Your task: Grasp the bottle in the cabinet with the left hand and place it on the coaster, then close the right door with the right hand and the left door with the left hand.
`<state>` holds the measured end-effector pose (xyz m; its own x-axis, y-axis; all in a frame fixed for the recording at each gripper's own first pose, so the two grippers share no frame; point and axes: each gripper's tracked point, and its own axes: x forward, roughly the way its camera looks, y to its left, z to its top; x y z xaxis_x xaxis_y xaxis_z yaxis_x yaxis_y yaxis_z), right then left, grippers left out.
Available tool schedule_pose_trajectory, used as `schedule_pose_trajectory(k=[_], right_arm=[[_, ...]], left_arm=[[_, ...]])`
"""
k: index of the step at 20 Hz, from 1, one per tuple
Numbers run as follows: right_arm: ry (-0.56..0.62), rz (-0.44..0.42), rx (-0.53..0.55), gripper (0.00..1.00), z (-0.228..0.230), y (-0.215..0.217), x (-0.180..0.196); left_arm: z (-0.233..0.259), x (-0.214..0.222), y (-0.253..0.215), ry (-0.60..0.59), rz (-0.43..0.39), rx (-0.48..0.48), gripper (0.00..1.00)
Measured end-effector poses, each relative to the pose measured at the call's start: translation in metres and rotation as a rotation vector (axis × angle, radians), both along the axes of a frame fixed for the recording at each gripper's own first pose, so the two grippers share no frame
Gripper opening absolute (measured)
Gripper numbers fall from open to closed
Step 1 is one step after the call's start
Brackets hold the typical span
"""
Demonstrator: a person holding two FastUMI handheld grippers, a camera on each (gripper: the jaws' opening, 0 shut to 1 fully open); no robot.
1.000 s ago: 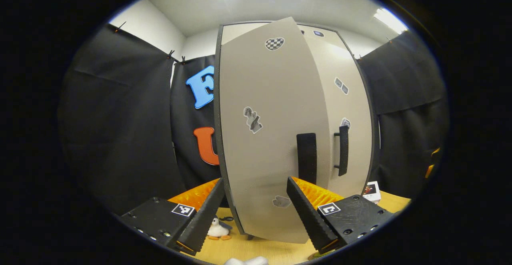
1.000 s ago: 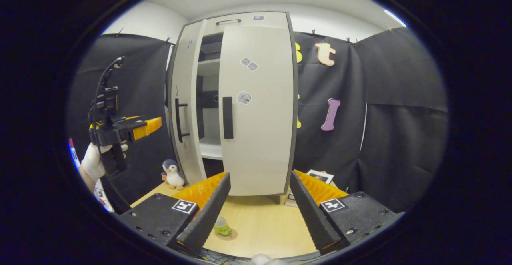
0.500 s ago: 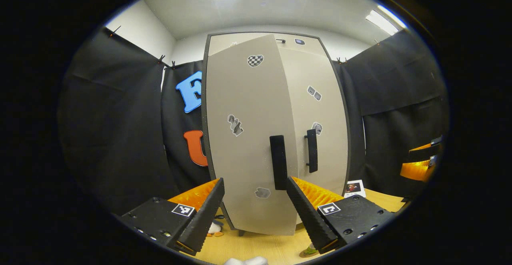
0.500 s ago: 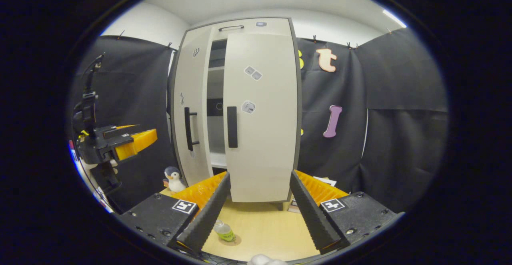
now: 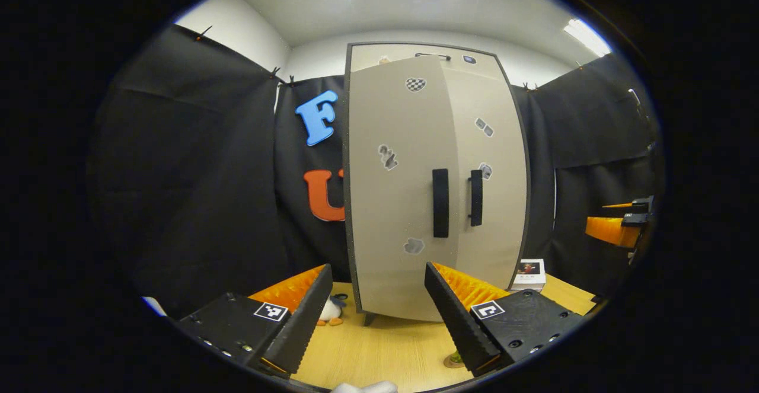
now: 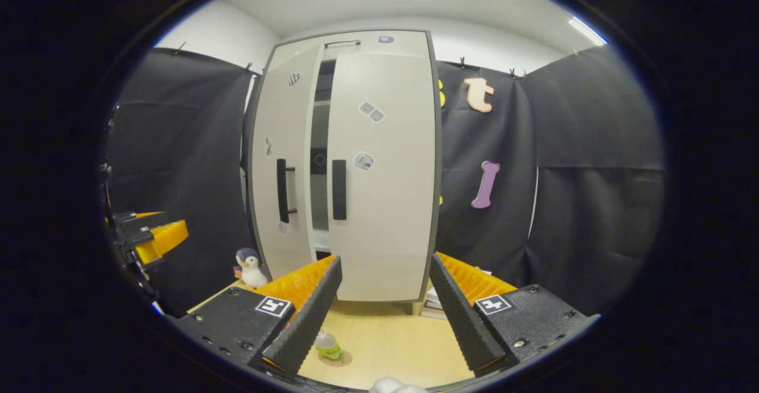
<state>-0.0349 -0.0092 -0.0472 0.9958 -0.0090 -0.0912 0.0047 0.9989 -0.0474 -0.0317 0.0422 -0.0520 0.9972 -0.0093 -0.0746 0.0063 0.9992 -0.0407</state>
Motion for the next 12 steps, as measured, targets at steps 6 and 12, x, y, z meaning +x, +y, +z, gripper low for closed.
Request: schedule_pose_trajectory(k=[6,12], right_arm=[[0.009,-0.003,0.0,0.98,-0.003,0.006,-0.001],[0.025,0.012,0.003,0.94,-0.011,0.015,-0.006]], left_arm=[[-0.014,-0.004,0.015,0.048,0.036,0.0,0.96],[-0.004,-0.003,-0.002,0.027,-0.011,0.005,0.96]])
